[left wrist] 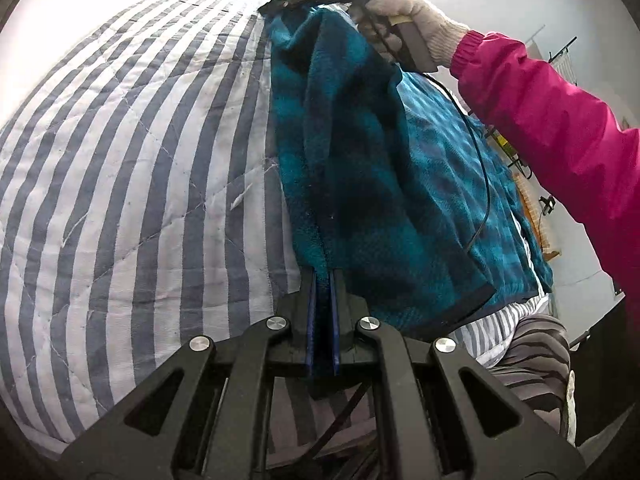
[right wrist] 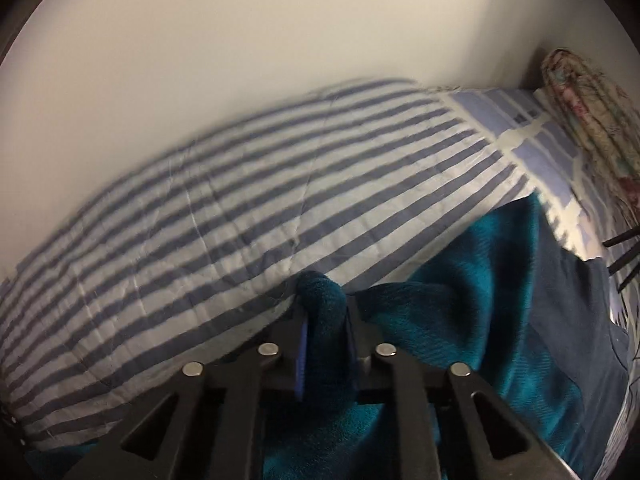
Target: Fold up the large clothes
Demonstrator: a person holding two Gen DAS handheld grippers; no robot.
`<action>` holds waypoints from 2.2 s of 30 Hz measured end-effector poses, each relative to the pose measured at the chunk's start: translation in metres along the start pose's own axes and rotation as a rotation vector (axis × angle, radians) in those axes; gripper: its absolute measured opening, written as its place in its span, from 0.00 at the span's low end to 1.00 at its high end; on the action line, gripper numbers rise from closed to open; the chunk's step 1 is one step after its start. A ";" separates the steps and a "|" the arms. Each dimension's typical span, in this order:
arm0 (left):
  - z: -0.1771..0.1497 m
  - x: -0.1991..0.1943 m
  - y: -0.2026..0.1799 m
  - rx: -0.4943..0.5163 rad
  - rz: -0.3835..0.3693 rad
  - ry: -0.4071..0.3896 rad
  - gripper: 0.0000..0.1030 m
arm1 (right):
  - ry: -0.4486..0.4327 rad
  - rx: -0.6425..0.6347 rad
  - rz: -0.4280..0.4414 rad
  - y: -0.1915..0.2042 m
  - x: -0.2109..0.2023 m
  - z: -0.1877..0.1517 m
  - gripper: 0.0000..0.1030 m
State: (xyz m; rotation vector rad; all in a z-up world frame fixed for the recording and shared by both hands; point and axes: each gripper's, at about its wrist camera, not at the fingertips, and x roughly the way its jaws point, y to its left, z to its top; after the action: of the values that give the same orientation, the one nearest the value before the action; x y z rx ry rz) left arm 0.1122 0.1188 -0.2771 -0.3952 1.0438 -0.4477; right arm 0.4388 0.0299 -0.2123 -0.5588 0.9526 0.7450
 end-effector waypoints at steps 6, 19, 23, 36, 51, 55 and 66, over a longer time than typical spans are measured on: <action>-0.003 0.002 -0.003 -0.004 0.017 0.002 0.04 | -0.047 0.227 -0.081 -0.032 0.001 0.009 0.19; -0.002 -0.024 -0.017 0.004 0.033 -0.036 0.04 | -0.176 0.404 0.107 -0.053 -0.159 -0.067 0.40; 0.009 -0.064 -0.021 0.019 0.063 -0.093 0.04 | -0.251 0.426 0.146 -0.032 -0.229 -0.105 0.40; 0.111 -0.195 -0.085 0.175 0.173 -0.348 0.32 | -0.502 0.424 0.060 0.024 -0.461 -0.190 0.40; 0.168 -0.232 -0.177 0.318 0.167 -0.355 0.45 | -0.552 0.496 0.071 0.062 -0.547 -0.274 0.40; 0.153 -0.235 -0.180 0.298 0.131 -0.336 0.45 | -0.517 0.502 0.025 0.073 -0.537 -0.283 0.41; 0.046 -0.184 -0.129 0.166 0.140 -0.093 0.45 | -0.307 0.579 0.195 0.099 -0.454 -0.305 0.41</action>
State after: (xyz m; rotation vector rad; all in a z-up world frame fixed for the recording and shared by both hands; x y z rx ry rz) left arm 0.0535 0.1122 -0.0559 -0.1917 0.9296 -0.3835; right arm 0.0371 -0.2680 0.0296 0.1541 0.8871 0.6628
